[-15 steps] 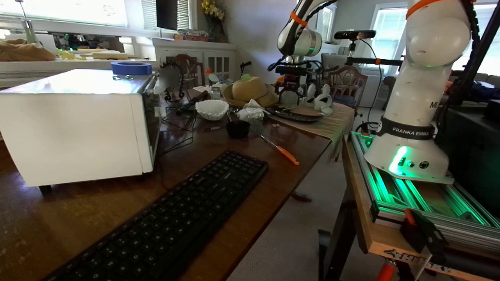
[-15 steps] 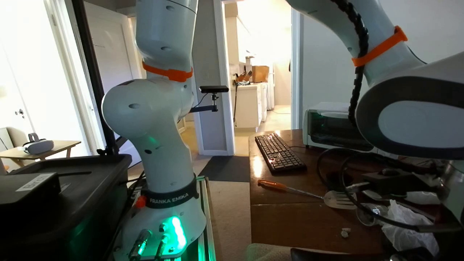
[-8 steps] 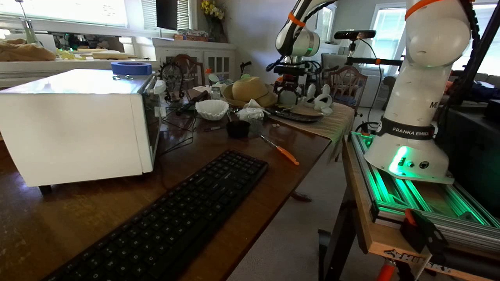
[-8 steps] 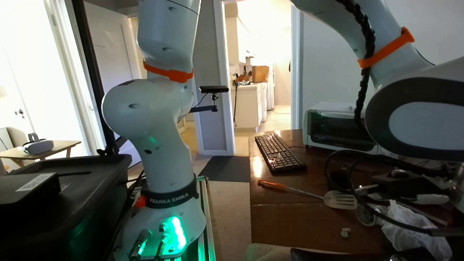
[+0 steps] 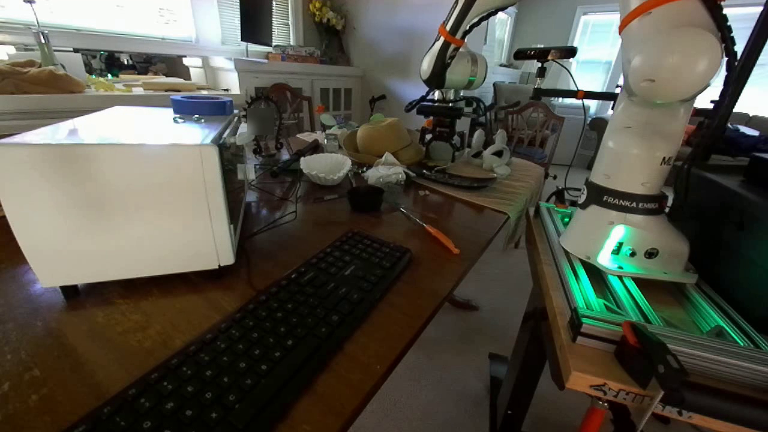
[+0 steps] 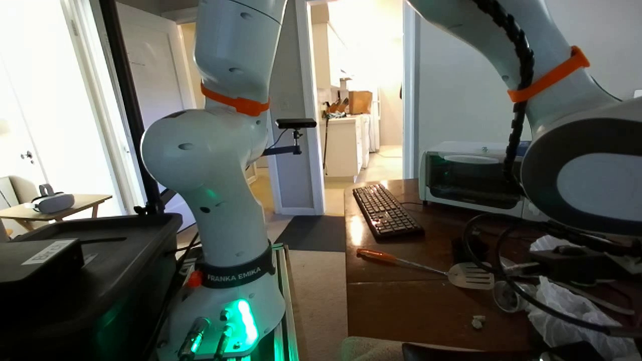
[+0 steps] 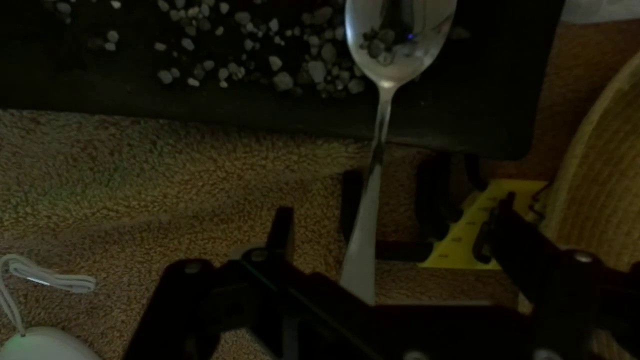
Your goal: Use the silver spoon to remove some contents from the black tray and place them in the black bowl.
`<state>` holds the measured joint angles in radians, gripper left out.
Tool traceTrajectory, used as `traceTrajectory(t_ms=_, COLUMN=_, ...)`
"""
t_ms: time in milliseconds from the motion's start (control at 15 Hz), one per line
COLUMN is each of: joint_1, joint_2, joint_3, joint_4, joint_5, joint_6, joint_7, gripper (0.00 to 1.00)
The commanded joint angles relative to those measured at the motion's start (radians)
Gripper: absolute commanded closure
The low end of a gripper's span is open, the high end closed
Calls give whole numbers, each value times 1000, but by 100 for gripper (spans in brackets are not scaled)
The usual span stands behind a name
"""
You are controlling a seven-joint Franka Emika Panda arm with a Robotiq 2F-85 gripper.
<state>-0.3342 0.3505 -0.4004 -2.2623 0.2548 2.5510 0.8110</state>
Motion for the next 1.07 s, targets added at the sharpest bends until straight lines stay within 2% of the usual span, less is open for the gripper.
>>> traceTrajectory(t_ms=0, joint_1=10, joint_2=23, joint_3=-2, joint_4=15, joint_5=20, joint_6=-6, joint_7=46, gripper=0)
traceTrajectory(t_ms=400, joint_1=9, joint_2=31, joint_3=15, joint_4=17, joint_5=39, joint_6=-11, joint_7=65, gripper=0)
traceTrajectory(t_ms=467, joint_1=9, joint_2=34, joint_3=18, joint_4=17, joint_5=41, joint_6=-8, joint_7=67, gripper=12)
traceTrajectory(t_ms=533, joint_1=8, joint_2=37, joint_3=22, joint_4=18, joint_5=46, joint_6=-3, joint_7=66, gripper=8)
traceTrajectory(t_ms=600, joint_1=6, joint_2=41, joint_3=26, joint_4=19, joint_5=53, joint_6=0, joint_7=62, gripper=32)
traceTrajectory(t_ms=733, joint_1=3, joint_2=49, joint_3=32, joint_4=25, joint_5=65, joint_6=0, joint_7=57, gripper=35)
traceTrajectory(t_ms=867, joint_1=3, joint_2=57, joint_3=36, joint_4=28, joint_5=73, joint_6=5, joint_7=55, gripper=50)
traceTrajectory(t_ms=933, joint_1=0, joint_2=61, joint_3=39, joint_4=30, joint_5=78, joint_6=9, joint_7=50, gripper=53)
traceTrajectory(t_ms=1000, joint_1=-1, joint_2=66, joint_3=41, joint_4=32, joint_5=82, joint_6=14, joint_7=47, gripper=62)
